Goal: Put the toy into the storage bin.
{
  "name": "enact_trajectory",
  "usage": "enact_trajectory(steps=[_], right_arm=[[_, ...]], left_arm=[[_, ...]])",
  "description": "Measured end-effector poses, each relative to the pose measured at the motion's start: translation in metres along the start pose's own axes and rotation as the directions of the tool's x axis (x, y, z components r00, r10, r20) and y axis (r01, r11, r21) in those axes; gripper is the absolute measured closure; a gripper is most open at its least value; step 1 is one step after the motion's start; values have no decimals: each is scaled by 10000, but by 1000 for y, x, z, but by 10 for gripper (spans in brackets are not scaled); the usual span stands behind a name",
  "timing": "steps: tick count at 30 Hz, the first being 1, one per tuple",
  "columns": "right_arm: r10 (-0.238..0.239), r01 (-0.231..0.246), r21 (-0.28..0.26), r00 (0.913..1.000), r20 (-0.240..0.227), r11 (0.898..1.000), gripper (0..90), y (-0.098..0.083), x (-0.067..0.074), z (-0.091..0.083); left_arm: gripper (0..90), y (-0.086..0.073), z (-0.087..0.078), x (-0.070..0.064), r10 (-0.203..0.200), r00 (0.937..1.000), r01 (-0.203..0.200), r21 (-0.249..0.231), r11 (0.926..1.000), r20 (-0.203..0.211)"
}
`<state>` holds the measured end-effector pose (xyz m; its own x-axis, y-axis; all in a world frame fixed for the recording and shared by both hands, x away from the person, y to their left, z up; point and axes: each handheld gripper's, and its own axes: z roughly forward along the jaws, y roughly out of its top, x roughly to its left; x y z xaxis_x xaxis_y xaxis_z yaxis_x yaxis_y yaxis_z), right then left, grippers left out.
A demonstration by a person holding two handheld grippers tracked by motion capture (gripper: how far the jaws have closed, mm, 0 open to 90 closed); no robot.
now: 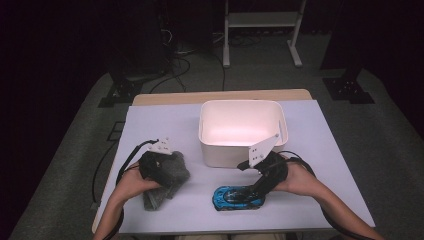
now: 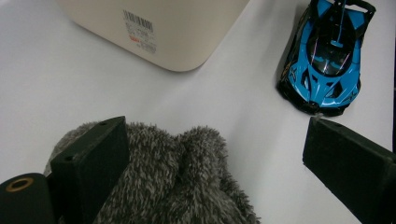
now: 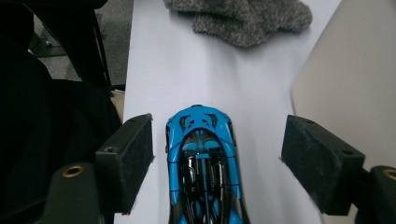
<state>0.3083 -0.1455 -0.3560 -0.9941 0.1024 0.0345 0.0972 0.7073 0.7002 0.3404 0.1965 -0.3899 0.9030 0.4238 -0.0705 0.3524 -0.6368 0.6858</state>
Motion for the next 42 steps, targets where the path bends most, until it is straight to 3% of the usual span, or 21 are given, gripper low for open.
enact_trajectory(steps=[9,14,23,42], right_arm=[[51,-42,294,9996,-290,9996,185,-15,6,29],[-4,10,444,9999,-136,9990,172,-25,8,41],[138,-152,564,9996,245,9983,148,-40,8,53],[99,-132,843,9992,388,9964,135,-52,7,70]], left_arm=[[65,-2,0,2,-64,10000,65,43,10000,-26],[65,-1,1,1,0,10000,0,108,9999,5],[65,-2,-1,0,-46,10000,46,-33,10000,5],[65,-3,-2,0,-15,10000,15,18,10000,65]])
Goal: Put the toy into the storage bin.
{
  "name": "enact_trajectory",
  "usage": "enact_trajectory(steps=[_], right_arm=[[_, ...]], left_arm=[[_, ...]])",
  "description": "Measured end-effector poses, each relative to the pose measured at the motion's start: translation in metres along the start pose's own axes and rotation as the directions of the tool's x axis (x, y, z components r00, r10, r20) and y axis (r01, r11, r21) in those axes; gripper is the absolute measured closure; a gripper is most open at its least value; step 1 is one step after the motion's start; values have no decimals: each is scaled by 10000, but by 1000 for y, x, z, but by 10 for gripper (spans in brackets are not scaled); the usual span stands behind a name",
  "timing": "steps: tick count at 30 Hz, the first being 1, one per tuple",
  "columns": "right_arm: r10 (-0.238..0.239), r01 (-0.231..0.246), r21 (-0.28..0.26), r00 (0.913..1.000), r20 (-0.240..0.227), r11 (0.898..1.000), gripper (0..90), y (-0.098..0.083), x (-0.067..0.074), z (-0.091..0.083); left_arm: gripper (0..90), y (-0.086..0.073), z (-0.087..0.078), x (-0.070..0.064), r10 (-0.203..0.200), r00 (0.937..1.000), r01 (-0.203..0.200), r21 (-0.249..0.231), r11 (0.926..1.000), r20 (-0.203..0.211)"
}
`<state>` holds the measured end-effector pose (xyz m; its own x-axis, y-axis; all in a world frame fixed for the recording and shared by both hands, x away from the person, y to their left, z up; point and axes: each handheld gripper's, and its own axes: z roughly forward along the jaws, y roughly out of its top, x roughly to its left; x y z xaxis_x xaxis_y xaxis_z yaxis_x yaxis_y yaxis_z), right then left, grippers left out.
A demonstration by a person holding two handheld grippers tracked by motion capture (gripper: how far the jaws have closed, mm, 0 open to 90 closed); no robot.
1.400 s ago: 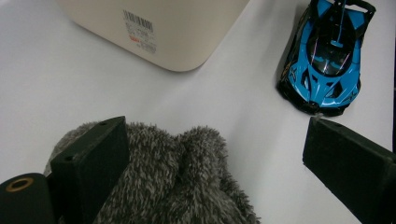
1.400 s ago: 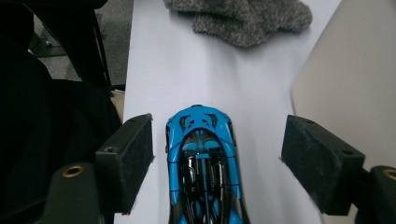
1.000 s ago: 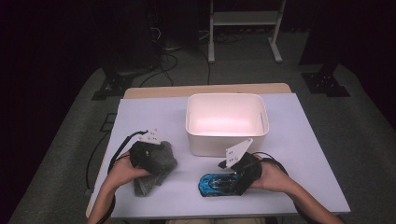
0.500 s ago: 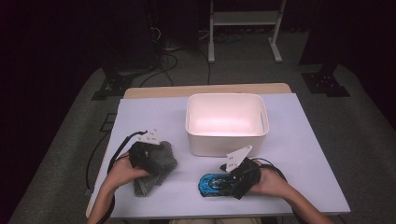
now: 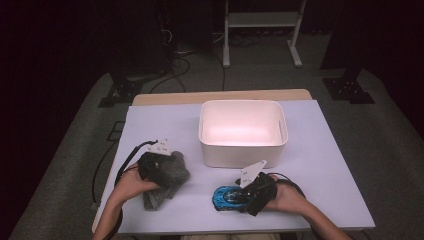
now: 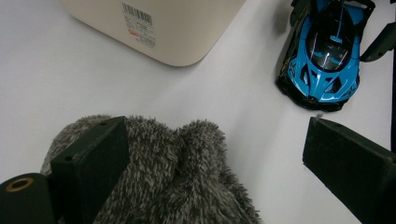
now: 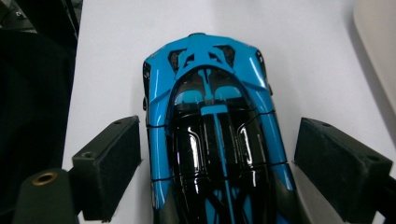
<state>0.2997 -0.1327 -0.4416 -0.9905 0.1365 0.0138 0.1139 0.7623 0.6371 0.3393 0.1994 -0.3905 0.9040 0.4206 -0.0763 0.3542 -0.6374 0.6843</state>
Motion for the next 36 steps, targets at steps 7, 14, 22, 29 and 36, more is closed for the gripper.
enact_trajectory(steps=[7,14,22,29,36], right_arm=[[-61,61,165,10000,-10,9998,133,-3,3,7],[58,-59,58,9999,150,10000,133,-8,2,6],[126,-125,-41,9998,177,9999,131,-13,1,7],[180,-177,-123,9995,261,9998,131,-17,-1,4],[170,-164,-175,9994,312,9997,120,-18,0,4]], left_arm=[[65,1,-1,-1,70,10000,-70,-2,10000,-24],[65,0,-1,-1,72,10000,-72,22,10000,-8],[65,1,1,-2,119,9999,-119,71,9999,42],[65,1,2,-1,153,9998,-153,61,9999,82],[65,2,3,-2,151,9998,-152,92,9998,133]])
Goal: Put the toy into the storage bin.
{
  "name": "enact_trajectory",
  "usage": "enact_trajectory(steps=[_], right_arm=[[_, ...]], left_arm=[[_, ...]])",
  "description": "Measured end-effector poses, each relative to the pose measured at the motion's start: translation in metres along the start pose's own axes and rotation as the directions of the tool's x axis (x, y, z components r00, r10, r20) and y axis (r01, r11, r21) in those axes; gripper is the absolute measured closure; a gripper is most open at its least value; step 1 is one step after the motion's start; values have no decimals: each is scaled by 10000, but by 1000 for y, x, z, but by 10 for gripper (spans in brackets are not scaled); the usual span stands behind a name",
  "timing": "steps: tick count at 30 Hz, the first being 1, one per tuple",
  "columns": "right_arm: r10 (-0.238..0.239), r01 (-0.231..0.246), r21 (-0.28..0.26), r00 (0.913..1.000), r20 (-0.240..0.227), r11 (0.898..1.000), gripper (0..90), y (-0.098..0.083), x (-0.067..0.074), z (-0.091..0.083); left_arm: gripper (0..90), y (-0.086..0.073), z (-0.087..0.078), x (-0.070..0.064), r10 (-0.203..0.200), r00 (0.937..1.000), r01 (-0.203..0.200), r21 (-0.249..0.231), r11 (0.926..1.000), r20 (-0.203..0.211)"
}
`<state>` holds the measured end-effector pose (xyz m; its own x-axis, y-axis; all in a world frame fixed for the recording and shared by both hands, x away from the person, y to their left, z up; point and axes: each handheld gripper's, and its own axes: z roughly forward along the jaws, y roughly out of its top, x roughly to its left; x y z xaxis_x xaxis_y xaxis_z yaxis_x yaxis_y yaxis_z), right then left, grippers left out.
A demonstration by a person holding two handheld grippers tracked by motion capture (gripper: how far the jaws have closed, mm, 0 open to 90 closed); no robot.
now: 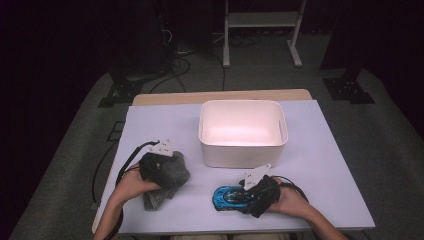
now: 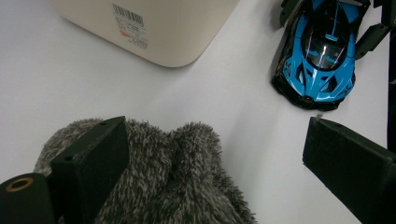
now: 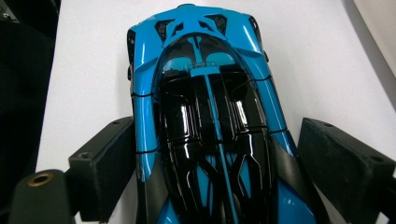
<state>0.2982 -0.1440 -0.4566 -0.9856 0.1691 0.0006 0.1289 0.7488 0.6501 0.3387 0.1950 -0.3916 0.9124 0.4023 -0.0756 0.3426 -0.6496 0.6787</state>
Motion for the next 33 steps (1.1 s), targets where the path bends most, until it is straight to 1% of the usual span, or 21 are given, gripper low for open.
enact_trajectory(steps=[4,15,19,21,28,30,31,33], right_arm=[[56,-56,90,10000,21,9999,110,2,1,1],[119,-120,82,9999,106,9999,103,3,2,3],[-4,2,203,10000,94,9998,142,5,2,2],[-11,10,232,10000,50,9997,193,6,4,1],[-111,107,494,9999,67,9987,221,10,5,0],[-94,91,473,9999,72,9988,233,10,5,0],[-70,66,349,9999,128,9994,244,9,5,-1],[-16,15,321,10000,50,9995,247,9,4,-1]], left_arm=[[65,0,1,0,24,10000,-24,24,10000,6],[65,0,2,0,9,10000,-9,22,10000,74],[65,0,3,0,9,10000,-9,24,10000,86],[65,1,3,0,29,9999,-29,37,10000,101],[65,1,4,-1,41,9999,-42,30,10000,120],[65,0,2,0,42,9999,-42,11,10000,101],[65,0,2,0,22,10000,-22,-26,10000,92],[65,0,1,0,21,10000,-20,-31,10000,82]])
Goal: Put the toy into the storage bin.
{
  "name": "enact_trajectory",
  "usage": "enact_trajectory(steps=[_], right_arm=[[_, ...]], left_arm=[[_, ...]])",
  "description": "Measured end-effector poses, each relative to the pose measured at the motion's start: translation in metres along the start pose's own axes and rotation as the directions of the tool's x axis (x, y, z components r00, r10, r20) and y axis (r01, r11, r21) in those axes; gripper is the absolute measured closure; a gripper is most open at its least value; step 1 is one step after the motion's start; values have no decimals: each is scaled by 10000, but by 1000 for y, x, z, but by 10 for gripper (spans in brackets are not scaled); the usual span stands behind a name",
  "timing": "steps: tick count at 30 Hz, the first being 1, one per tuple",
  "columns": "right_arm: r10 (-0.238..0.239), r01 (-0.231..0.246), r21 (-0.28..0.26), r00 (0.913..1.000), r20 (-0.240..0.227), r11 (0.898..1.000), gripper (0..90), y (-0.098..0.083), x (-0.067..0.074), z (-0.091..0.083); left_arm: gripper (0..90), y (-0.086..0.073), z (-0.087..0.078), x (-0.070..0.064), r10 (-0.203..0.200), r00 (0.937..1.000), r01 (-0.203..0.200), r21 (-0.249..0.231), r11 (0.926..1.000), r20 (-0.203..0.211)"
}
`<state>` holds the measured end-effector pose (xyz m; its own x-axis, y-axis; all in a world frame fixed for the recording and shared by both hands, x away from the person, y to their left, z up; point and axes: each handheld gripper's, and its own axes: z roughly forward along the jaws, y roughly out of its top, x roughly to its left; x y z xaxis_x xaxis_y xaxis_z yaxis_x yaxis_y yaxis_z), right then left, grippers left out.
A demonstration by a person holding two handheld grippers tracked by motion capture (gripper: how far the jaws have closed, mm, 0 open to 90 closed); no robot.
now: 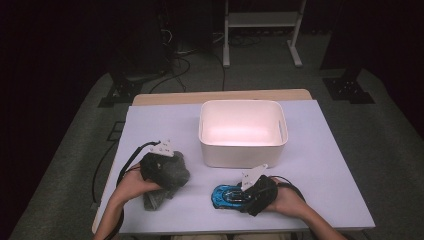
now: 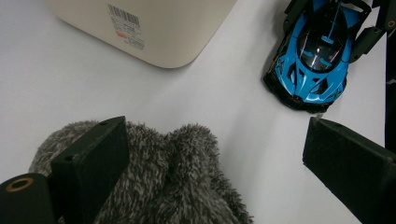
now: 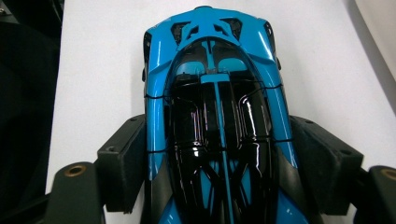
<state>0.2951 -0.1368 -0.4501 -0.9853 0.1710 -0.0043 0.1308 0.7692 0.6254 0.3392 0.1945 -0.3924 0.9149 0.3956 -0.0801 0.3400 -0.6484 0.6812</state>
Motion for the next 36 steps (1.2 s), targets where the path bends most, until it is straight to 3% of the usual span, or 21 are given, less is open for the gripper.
enact_trajectory(steps=[9,21,36], right_arm=[[-22,24,-161,9999,156,9999,251,-1,2,-1],[108,-111,-355,9999,-80,9993,251,-1,1,-3],[200,-228,-748,9991,-377,9969,253,5,2,-18]], left_arm=[[65,0,-3,1,22,10000,-22,-39,10000,-42],[65,-2,-4,2,-95,9999,94,-101,9999,-91],[65,-3,-1,3,-117,9999,116,-29,9999,-56]])
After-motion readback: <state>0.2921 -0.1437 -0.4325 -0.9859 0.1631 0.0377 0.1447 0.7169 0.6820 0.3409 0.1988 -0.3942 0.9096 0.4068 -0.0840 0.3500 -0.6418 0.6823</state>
